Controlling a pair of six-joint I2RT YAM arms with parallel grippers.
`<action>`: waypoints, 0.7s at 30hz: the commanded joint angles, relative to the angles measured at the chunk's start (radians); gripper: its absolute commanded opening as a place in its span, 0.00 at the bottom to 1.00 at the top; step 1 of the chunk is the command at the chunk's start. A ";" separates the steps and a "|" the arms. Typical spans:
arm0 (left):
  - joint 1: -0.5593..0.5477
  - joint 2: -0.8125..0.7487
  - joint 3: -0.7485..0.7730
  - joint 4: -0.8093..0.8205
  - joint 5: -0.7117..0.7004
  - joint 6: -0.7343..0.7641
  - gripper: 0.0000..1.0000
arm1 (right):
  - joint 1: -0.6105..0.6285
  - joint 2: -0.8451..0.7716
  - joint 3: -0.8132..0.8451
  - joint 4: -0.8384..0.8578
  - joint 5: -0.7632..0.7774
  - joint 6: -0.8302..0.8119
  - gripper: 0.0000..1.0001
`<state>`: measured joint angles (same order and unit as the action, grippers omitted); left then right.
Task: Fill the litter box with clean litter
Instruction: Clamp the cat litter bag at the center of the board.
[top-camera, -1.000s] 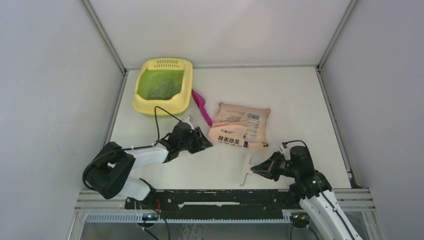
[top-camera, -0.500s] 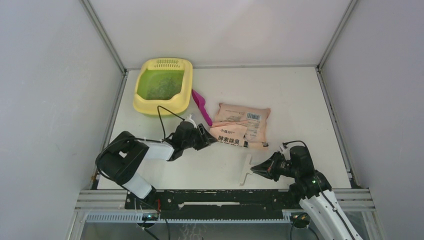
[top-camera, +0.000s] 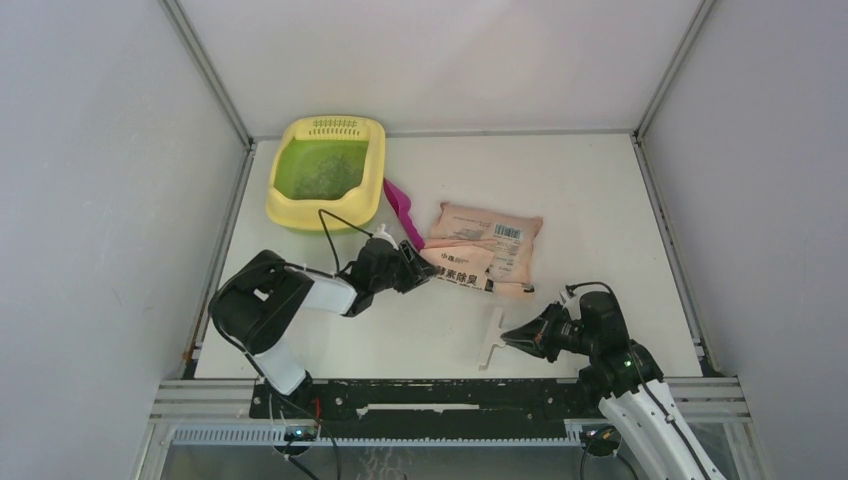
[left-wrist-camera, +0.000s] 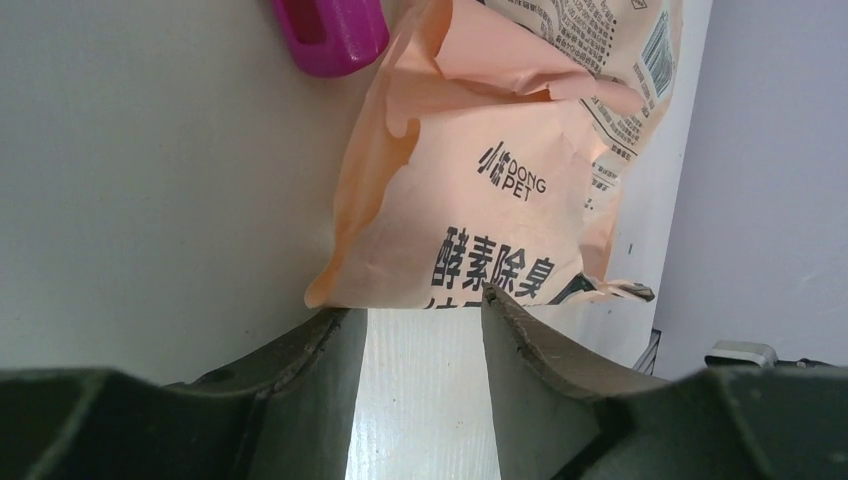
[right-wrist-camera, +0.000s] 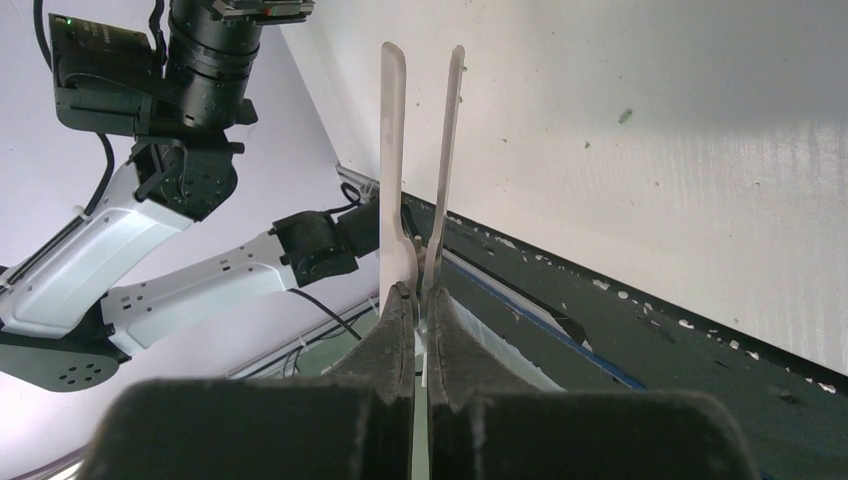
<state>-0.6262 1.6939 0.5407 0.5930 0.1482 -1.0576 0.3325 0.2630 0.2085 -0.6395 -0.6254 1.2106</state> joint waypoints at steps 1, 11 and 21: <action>-0.001 0.029 0.013 -0.083 -0.088 0.013 0.52 | -0.009 -0.010 0.003 0.041 -0.006 0.029 0.00; -0.001 0.095 -0.024 0.055 -0.141 -0.100 0.51 | -0.008 -0.032 0.001 0.035 -0.011 0.047 0.00; 0.000 0.215 -0.070 0.266 -0.145 -0.205 0.43 | -0.008 -0.047 0.008 0.006 -0.010 0.047 0.00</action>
<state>-0.6315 1.8511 0.5133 0.9081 0.0513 -1.2526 0.3321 0.2352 0.2081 -0.6415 -0.6285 1.2263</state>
